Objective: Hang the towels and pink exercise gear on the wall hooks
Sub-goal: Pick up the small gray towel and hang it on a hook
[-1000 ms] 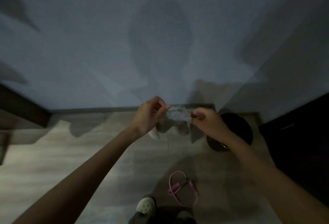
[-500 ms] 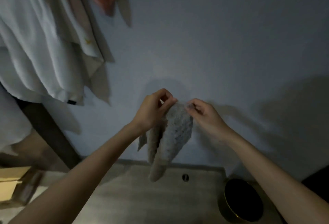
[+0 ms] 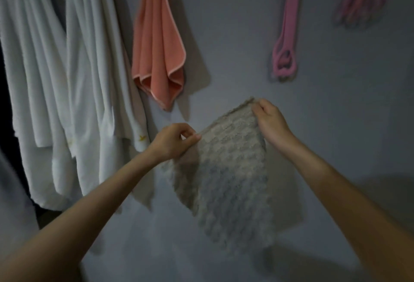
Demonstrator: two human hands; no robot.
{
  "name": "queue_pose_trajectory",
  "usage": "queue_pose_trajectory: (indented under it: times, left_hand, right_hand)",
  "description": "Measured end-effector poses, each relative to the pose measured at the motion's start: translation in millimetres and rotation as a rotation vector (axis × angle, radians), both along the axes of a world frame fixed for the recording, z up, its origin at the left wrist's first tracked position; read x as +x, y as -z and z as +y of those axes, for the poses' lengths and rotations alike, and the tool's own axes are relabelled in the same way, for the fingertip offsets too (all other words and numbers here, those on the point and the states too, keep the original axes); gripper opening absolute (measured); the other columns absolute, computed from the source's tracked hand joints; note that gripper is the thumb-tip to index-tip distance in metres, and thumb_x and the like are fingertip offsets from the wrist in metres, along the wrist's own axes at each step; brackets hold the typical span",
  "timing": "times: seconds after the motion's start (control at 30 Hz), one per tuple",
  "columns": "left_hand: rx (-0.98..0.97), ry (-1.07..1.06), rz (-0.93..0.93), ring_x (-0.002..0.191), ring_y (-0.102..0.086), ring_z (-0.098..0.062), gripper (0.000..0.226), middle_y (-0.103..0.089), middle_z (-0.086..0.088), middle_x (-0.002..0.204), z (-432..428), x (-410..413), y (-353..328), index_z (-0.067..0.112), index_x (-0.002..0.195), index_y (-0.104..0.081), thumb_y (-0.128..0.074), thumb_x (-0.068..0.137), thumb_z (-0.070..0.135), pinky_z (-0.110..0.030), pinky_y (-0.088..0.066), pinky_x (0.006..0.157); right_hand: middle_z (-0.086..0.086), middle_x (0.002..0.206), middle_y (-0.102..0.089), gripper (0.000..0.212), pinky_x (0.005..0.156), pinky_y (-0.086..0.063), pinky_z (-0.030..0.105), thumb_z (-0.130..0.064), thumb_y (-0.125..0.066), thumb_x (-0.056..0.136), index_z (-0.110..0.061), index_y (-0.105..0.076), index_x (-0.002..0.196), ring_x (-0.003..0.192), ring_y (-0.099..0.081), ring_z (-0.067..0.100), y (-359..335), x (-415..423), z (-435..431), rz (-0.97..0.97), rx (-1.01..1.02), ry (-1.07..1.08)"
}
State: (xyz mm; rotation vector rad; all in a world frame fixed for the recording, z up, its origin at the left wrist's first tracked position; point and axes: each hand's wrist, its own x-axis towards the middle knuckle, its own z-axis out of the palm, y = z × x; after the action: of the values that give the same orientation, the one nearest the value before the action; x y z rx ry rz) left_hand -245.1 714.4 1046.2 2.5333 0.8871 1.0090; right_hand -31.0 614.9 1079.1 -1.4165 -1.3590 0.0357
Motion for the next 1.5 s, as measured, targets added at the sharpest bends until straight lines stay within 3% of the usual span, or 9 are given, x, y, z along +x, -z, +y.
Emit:
queue_pose_trajectory:
  times: [0.17,0.27,0.33,0.67,0.93,1.0,1.13,1.3,1.5]
  left_hand:
    - [0.049,0.048,-0.086,0.069,-0.053,-0.017,0.020,-0.054,0.006,0.069,31,27,-45,0.020,0.073,-0.050,-0.058,0.091,0.023,-0.030,-0.044,0.067]
    - [0.127,0.067,-0.109,0.069,-0.053,-0.017,0.015,-0.054,0.005,0.069,47,49,-74,0.018,0.079,-0.051,-0.057,0.091,0.024,-0.030,-0.042,0.066]
    - [0.216,0.079,-0.089,0.070,-0.053,-0.016,0.014,-0.054,0.006,0.069,56,65,-94,0.020,0.080,-0.052,-0.057,0.090,0.026,-0.028,-0.039,0.066]
    - [0.501,0.101,-0.093,0.076,-0.061,-0.023,0.013,-0.066,-0.007,0.081,123,115,-193,0.016,0.095,-0.058,-0.054,0.093,0.028,-0.038,-0.048,0.074]
    - [0.677,0.139,-0.287,0.081,-0.062,-0.019,0.015,-0.065,-0.004,0.088,162,132,-284,0.014,0.097,-0.060,-0.056,0.092,0.027,-0.038,-0.051,0.077]
    - [0.699,0.123,-0.301,0.084,-0.061,-0.019,0.017,-0.065,-0.005,0.090,169,135,-308,0.013,0.098,-0.061,-0.056,0.092,0.028,-0.038,-0.050,0.081]
    - [0.754,0.111,-0.343,0.082,-0.056,-0.010,0.013,-0.060,0.004,0.088,184,139,-352,0.019,0.095,-0.060,-0.055,0.092,0.031,-0.027,-0.045,0.073]
    - [0.847,0.085,-0.383,0.084,-0.057,-0.013,0.020,-0.059,0.003,0.086,201,139,-395,0.016,0.094,-0.063,-0.058,0.089,0.036,-0.026,-0.044,0.074]
    - [0.882,0.063,-0.490,0.087,-0.056,-0.011,0.023,-0.060,0.002,0.092,221,139,-440,0.016,0.096,-0.064,-0.059,0.089,0.037,-0.024,-0.042,0.076]
  right_hand:
    - [0.000,0.075,-0.050,0.023,0.064,-0.033,0.032,-0.011,-0.039,0.095,-0.019,-0.047,0.075,0.078,-0.047,0.019,-25,27,27,-0.020,-0.013,0.182]
    - [0.004,0.116,-0.058,0.032,0.096,-0.043,0.037,-0.009,-0.043,0.090,-0.018,-0.054,0.119,0.110,-0.054,0.024,-38,37,46,-0.069,0.006,0.170]
    - [0.001,0.127,-0.056,0.035,0.103,-0.039,0.043,-0.026,-0.045,0.090,-0.025,-0.055,0.123,0.118,-0.050,0.024,-49,37,60,-0.146,0.058,0.110]
    - [0.002,0.079,-0.056,0.011,0.069,-0.039,0.023,-0.021,-0.058,0.091,-0.020,-0.054,0.081,0.076,-0.051,0.011,-135,60,149,-0.060,0.062,-0.269]
    - [0.001,0.077,-0.065,0.002,0.064,-0.049,0.014,-0.011,-0.059,0.089,-0.010,-0.058,0.090,0.066,-0.063,0.001,-231,66,197,-0.004,0.192,-0.462]
    - [0.006,0.096,-0.069,0.022,0.077,-0.053,0.023,-0.019,-0.062,0.087,-0.008,-0.061,0.106,0.085,-0.067,0.011,-255,67,201,-0.036,0.202,-0.442]
    - [0.002,0.098,-0.070,0.014,0.083,-0.053,0.028,-0.028,-0.065,0.084,-0.020,-0.066,0.096,0.091,-0.066,0.012,-296,69,209,-0.112,0.236,-0.361]
    - [-0.005,0.067,-0.071,0.013,0.059,-0.054,0.019,-0.027,-0.066,0.085,-0.015,-0.063,0.080,0.066,-0.068,0.006,-330,70,210,0.001,0.221,-0.412]
    - [-0.006,0.090,-0.063,0.031,0.059,-0.049,0.010,-0.038,-0.064,0.085,-0.017,-0.058,0.106,0.077,-0.060,0.002,-371,74,218,-0.161,0.456,-0.175]
